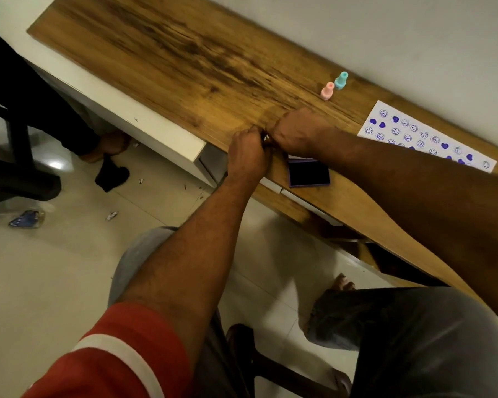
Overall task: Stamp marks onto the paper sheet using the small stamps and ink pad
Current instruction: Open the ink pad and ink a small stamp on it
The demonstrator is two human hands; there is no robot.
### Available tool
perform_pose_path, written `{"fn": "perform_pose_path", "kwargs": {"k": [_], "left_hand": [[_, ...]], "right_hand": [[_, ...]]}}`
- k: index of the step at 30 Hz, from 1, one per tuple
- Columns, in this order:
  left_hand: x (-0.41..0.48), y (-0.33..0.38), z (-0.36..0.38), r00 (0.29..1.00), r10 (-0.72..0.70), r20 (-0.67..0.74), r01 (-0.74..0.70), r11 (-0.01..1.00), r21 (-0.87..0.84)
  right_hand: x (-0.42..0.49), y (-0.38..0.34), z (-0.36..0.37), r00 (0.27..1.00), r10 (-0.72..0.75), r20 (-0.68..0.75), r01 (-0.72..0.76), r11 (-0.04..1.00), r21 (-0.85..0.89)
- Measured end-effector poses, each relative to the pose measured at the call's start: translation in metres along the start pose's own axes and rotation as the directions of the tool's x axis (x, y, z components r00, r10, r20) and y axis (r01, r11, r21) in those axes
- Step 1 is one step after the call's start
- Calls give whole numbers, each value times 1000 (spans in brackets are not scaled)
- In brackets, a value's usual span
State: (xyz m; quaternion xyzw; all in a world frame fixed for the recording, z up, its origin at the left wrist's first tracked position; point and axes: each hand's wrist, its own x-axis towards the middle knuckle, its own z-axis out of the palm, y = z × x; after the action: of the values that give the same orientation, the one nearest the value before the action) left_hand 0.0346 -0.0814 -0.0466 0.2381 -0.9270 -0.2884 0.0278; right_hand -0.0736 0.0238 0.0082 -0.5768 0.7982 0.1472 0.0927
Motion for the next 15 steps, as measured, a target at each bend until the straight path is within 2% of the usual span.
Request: {"fn": "perform_pose_path", "kwargs": {"k": [8, 15], "left_hand": [[1, -3, 0, 1000, 26, 3, -26, 1000, -10], [0, -5, -1, 999, 41, 15, -40, 998, -48]], "right_hand": [[-1, 8, 9, 994, -41, -104, 45, 998, 38], [-13, 5, 10, 991, 103, -90, -83, 975, 204]]}}
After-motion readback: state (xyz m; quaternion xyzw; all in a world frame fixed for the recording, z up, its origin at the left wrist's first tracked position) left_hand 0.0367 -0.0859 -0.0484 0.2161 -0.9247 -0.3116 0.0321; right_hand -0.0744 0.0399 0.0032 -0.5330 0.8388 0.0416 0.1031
